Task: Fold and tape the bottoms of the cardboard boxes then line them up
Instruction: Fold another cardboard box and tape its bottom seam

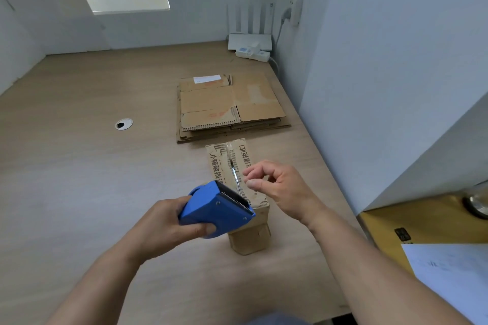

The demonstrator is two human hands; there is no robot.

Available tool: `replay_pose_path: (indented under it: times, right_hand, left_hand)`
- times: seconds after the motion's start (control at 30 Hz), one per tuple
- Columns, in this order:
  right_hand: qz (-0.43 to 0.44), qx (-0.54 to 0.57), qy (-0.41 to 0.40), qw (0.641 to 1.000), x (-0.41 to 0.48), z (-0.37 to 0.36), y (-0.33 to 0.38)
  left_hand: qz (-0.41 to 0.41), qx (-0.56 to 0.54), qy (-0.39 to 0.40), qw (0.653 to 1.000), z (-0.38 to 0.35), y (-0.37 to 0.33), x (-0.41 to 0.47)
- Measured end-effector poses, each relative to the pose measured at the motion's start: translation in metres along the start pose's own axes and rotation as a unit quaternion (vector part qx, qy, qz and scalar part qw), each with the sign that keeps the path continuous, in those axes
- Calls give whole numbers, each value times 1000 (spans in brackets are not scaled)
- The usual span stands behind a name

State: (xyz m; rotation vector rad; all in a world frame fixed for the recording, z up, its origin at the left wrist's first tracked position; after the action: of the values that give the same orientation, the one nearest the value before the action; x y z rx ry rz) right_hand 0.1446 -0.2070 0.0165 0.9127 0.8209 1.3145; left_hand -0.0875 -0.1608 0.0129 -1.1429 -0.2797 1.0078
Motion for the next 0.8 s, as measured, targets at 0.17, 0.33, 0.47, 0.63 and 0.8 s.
replay_pose_path:
  times: [0.17,0.33,0.47,0.63,0.8]
  right_hand:
    - [-1,-3,7,1000,-1,-4,0]
    - [-9,-50,-24,998,-2,-8,2]
    - [-34,-63,-26,997,-9,-15,-1]
    - [-117,-48,-107,986,-18,0,-35]
    - [-180,-71,-101,976,-18,-8,-55]
  left_hand:
    - [21,-33,37,999,3,-6,0]
    - [37,-37,52,997,11,-10,4]
    - [68,-1,83,994,28,-12,2]
    - [138,64,91,984,70,9,-11]
    - [181,120,117,969,72,15,-3]
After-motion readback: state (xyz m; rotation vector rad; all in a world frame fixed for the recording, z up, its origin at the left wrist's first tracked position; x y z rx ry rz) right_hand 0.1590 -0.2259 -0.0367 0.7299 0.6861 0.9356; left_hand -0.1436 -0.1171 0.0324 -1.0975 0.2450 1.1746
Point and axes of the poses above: each hand's wrist, its own x-axis towards the middle knuckle, its own z-axis out of the back of the hand, y = z × x, the point moved 1 cm from there along x, towards the middle knuckle, and after that the axes turned 7 degrees about -x, right-handed, at the moved point
